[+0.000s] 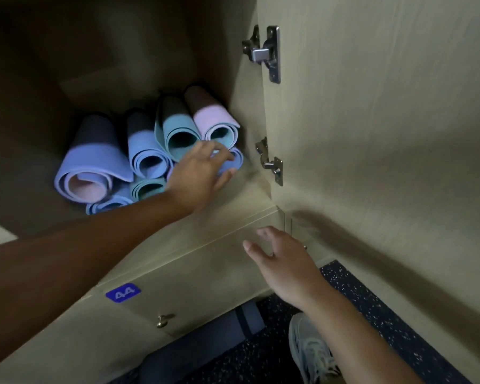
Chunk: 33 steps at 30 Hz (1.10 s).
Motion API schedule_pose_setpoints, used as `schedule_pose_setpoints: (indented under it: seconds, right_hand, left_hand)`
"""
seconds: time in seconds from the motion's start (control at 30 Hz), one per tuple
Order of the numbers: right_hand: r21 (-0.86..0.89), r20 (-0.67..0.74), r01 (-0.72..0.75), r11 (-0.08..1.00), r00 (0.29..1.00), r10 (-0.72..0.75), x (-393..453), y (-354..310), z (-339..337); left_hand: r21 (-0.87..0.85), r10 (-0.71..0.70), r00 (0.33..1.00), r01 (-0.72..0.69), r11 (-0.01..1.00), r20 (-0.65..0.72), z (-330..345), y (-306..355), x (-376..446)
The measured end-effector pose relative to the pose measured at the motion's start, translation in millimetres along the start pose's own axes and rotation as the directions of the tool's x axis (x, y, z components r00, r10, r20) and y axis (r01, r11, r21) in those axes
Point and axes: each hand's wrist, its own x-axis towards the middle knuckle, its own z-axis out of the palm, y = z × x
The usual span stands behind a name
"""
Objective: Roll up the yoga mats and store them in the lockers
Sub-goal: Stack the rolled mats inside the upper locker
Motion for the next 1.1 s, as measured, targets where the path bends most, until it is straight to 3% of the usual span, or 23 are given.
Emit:
schedule_pose_setpoints:
  seconds: [0.3,0.37,0.47,0.57,0.7,0.8,0.9,1.03,1.1]
  right_hand:
    - [-0.127,0.098,-0.07,0.989,0.992,0.083,-0.4,22.9,28.3]
    - [-0.152,0.138,-0.092,0.984,0.984,0.113,0.1,32.2,42.1]
    - [-0.223,0.208,-0.102,0.969,0.967,0.149,-0.5,49.7,65.2]
    - [-0.307,0.292,-0.108,0.946,0.935,0.201,-4.3,75.7,92.8]
    - [-0.432,0.428,-0.109,0.895,0.849,0.31,-8.6,122.1,131.5]
    - [-0.454,0.475,-0.142,0.879,0.797,0.374,-14.9,151.3,156.3]
    - [-0.414,0.491,-0.286,0.864,0.729,0.477,-24.5,183.7,186.2]
    - [-0.357,0.521,-0.444,0.822,0.636,0.57,-46.6,227.1,229.6]
    - [-0.366,0.528,-0.479,0.798,0.599,0.602,-56.8,245.9,249.0]
  left_hand:
    - [-0.146,-0.133,0.991,0.135,0.98,0.023,7.2,45.0,-166.8]
    - [-0.18,-0.122,0.99,0.132,0.975,0.066,20.4,52.9,-201.8]
    - [-0.257,-0.246,0.958,0.278,0.925,0.149,39.3,64.7,-245.1]
    - [-0.235,-0.284,0.917,0.353,0.906,0.281,67.4,69.6,-286.3]
    - [-0.206,-0.368,0.81,0.499,0.842,0.457,109.4,57.3,-335.1]
    - [-0.138,-0.413,0.668,0.61,0.78,0.618,139.0,43.2,-362.6]
    - [-0.047,-0.453,0.5,0.708,0.705,0.738,167.1,28.1,-390.0]
    - [0.007,-0.484,0.374,0.786,0.619,0.791,192.2,18.9,-434.1]
    - [0.066,-0.48,0.313,0.78,0.623,0.82,203.0,17.4,-459.7]
